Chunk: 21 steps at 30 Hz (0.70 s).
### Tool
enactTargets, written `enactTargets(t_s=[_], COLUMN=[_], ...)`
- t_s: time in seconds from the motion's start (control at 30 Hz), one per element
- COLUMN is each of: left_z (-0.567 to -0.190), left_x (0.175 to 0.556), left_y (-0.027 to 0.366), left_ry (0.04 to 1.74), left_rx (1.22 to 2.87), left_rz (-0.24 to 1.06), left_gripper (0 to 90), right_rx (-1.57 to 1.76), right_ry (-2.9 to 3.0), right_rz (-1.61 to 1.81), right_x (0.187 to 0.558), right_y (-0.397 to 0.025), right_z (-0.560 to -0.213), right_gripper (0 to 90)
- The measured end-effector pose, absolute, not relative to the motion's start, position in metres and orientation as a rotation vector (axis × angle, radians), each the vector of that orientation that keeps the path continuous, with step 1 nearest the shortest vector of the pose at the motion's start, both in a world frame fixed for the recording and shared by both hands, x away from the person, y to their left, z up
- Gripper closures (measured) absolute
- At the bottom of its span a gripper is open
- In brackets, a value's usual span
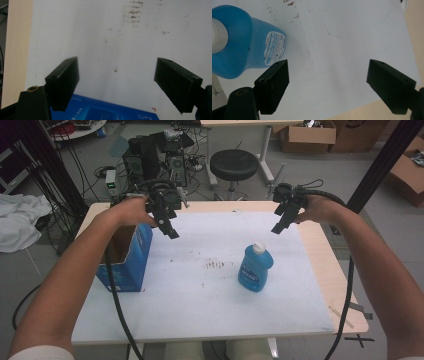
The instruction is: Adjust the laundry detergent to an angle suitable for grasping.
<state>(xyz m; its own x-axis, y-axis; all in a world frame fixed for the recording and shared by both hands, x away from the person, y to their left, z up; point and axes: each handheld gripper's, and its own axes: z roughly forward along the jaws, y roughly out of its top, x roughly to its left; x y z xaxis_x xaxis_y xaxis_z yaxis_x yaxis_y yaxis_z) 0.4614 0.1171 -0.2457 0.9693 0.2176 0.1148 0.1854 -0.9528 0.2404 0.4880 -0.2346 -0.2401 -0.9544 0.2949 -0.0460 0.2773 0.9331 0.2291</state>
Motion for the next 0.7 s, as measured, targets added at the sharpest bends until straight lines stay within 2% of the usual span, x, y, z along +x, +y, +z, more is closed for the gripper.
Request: enactTargets(t_s=[0.7], left_z=[-0.2421], left_x=[0.4587], left_y=[0.1148], left_ry=[0.307], left_rx=[2.882], left_rz=[0.211], left_gripper=[20.8], right_rx=[0.444], right_ry=[3.001], right_rz=[0.371], right_x=[0.4893], right_y=[-0.2417], right_z=[-0.2371], right_gripper=[18.3])
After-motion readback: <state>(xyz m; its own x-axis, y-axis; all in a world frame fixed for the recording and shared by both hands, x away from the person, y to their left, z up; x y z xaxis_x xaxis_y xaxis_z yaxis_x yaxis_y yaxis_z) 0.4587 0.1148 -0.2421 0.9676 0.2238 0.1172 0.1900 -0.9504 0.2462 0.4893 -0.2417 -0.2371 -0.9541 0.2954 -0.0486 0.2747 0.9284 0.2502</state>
